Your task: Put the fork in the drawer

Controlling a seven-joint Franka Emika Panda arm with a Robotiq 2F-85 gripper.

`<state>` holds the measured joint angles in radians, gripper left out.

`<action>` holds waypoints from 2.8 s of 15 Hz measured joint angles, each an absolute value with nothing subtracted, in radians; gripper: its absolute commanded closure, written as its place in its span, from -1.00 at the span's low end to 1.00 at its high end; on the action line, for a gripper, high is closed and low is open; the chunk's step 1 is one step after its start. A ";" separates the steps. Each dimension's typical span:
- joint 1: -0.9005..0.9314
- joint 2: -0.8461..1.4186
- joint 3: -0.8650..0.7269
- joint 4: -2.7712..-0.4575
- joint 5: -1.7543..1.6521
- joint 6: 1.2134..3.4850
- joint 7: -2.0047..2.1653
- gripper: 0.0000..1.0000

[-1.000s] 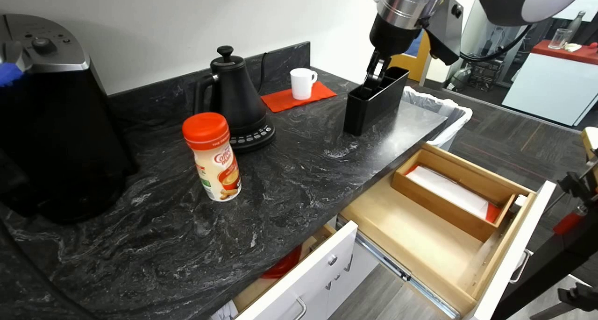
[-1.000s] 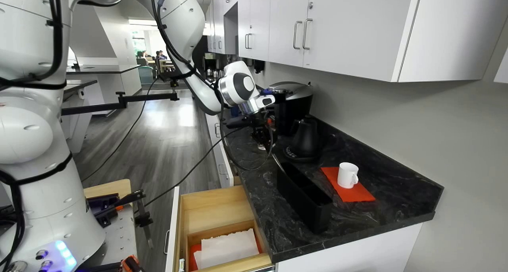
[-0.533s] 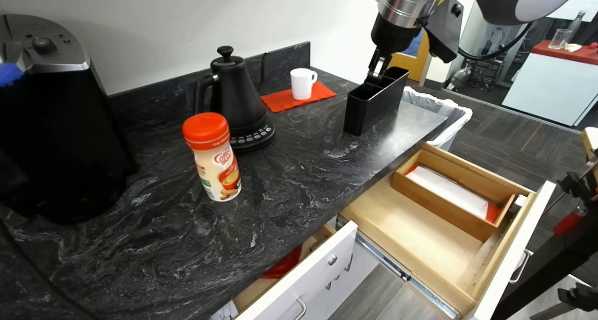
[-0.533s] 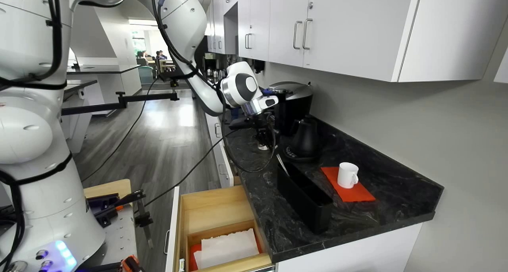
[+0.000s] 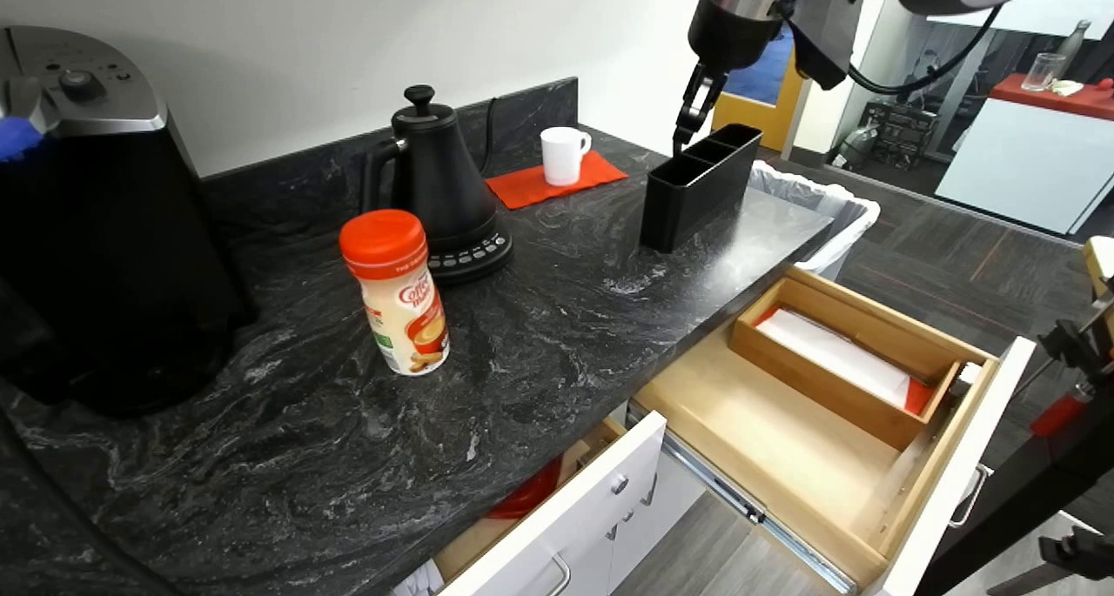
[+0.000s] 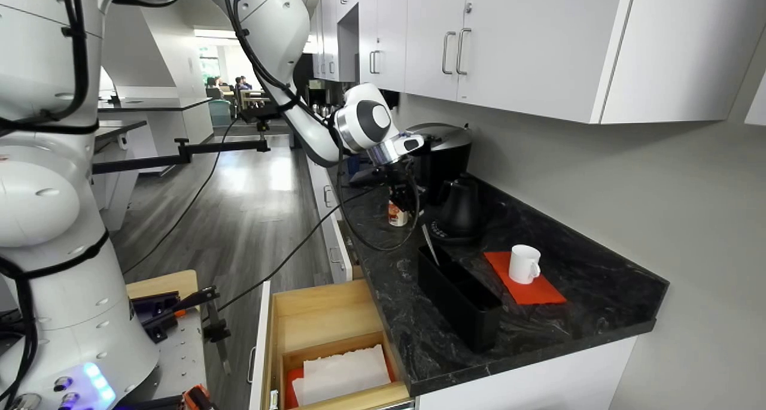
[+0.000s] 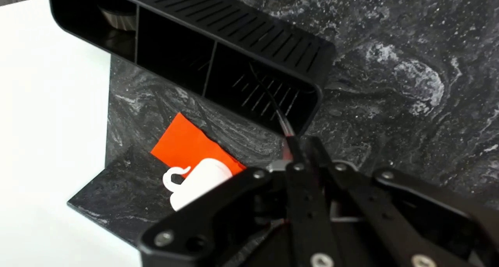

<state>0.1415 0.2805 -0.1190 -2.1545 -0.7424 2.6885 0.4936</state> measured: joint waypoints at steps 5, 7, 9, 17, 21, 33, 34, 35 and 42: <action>0.134 0.197 -0.126 -2.108 -0.743 2.565 0.494 0.96; 0.124 0.164 -0.126 -2.094 -0.743 2.518 0.494 0.96; 0.114 0.141 -0.124 -2.087 -0.743 2.484 0.494 0.96; 0.101 0.144 -0.078 -2.110 -0.613 2.430 0.505 -0.17; 0.104 0.182 -0.050 -2.126 -0.537 2.434 0.543 -0.69; 0.117 0.269 -0.035 -2.128 -0.450 2.513 0.548 -1.00; 0.117 0.279 -0.038 -2.128 -0.450 2.530 0.547 -1.00; 0.117 0.289 -0.041 -2.128 -0.450 2.549 0.545 -1.00; 0.143 0.360 -0.095 -2.121 -0.491 2.671 0.531 -0.21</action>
<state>0.1430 0.3603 -0.0949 -2.1210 -0.4914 2.6706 0.5307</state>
